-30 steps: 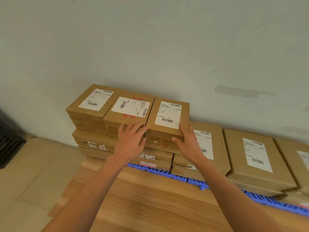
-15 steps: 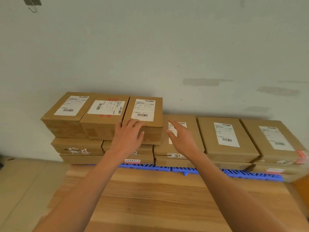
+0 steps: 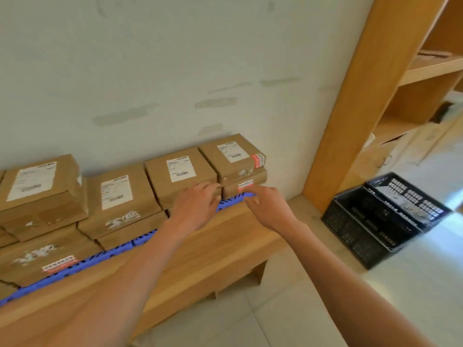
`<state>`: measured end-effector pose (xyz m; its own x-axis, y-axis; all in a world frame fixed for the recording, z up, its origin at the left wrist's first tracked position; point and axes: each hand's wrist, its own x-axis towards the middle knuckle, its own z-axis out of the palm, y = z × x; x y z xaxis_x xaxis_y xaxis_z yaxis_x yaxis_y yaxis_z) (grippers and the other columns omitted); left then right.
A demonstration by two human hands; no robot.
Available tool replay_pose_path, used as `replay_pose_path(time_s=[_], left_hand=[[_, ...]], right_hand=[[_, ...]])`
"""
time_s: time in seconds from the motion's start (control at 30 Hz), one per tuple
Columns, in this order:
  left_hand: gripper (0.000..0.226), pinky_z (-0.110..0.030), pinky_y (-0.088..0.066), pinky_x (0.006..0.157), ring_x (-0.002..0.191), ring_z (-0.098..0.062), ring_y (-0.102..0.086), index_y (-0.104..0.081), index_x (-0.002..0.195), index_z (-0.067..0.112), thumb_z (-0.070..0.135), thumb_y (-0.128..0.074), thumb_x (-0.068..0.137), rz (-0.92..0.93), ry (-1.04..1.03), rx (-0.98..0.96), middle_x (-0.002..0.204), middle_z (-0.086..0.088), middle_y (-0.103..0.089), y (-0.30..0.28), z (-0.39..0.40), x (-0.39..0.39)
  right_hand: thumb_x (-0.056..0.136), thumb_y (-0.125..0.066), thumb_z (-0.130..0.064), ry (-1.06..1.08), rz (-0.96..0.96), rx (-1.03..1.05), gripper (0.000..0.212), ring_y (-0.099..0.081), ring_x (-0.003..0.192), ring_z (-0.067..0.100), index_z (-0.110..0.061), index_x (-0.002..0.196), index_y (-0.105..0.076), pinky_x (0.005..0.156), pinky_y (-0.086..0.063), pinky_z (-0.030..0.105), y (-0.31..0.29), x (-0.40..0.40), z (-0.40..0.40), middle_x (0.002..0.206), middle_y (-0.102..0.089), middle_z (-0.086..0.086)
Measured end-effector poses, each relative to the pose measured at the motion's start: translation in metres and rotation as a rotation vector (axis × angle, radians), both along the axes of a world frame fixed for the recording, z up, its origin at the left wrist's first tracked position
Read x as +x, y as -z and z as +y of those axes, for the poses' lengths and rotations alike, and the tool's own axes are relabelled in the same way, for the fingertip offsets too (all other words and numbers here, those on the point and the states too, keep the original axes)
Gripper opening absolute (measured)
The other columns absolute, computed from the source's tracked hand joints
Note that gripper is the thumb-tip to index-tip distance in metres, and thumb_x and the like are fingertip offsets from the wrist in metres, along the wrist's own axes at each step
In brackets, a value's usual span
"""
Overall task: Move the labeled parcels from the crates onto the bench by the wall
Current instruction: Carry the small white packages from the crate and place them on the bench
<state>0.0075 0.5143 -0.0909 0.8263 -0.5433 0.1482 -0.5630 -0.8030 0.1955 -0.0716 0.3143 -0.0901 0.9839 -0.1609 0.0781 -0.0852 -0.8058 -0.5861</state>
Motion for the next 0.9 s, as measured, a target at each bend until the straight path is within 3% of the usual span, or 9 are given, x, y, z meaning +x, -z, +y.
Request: replay_pose_path(time_s=[0.33, 0.57, 0.7, 0.9], left_hand=[[0.049, -0.046, -0.036, 0.113, 0.141, -0.022, -0.040, -0.043, 0.151, 0.025, 0.041, -0.042, 0.104, 0.142, 0.333, 0.015, 0.154, 0.001, -0.046, 0.015, -0.230, -0.066], [0.051, -0.044, -0.037, 0.113, 0.141, -0.019, -0.040, -0.042, 0.152, 0.026, 0.044, -0.042, 0.105, 0.199, 0.441, 0.036, 0.155, 0.003, -0.045, 0.053, -0.352, -0.049], [0.050, -0.041, -0.036, 0.111, 0.141, -0.020, -0.040, -0.042, 0.152, 0.026, 0.043, -0.043, 0.105, 0.290, 0.481, 0.034, 0.154, 0.001, -0.045, 0.079, -0.428, -0.026], [0.049, -0.045, -0.039, 0.112, 0.137, -0.019, -0.045, -0.047, 0.148, 0.026, 0.044, -0.047, 0.103, 0.347, 0.640, 0.045, 0.150, 0.002, -0.050, 0.092, -0.557, -0.030]], right_hand=[[0.101, -0.054, -0.029, 0.376, 0.127, -0.023, 0.039, -0.055, 0.127, 0.018, -0.025, 0.140, -0.056, 0.105, -0.048, 0.038, 0.021, -0.139, -0.204, 0.140, -0.059, -0.003], [0.100, -0.058, -0.031, 0.513, 0.209, 0.085, 0.037, -0.057, 0.123, 0.017, -0.027, 0.137, -0.060, 0.102, -0.047, 0.032, 0.046, -0.146, -0.305, 0.136, -0.062, -0.003], [0.100, -0.058, -0.029, 0.583, 0.244, 0.137, 0.035, -0.059, 0.113, 0.012, -0.025, 0.135, -0.061, 0.091, -0.043, 0.023, 0.052, -0.136, -0.370, 0.130, -0.064, -0.003], [0.101, -0.058, -0.031, 0.761, 0.265, 0.175, 0.036, -0.060, 0.117, 0.016, -0.025, 0.136, -0.062, 0.086, -0.038, 0.021, 0.052, -0.154, -0.459, 0.130, -0.066, -0.002]])
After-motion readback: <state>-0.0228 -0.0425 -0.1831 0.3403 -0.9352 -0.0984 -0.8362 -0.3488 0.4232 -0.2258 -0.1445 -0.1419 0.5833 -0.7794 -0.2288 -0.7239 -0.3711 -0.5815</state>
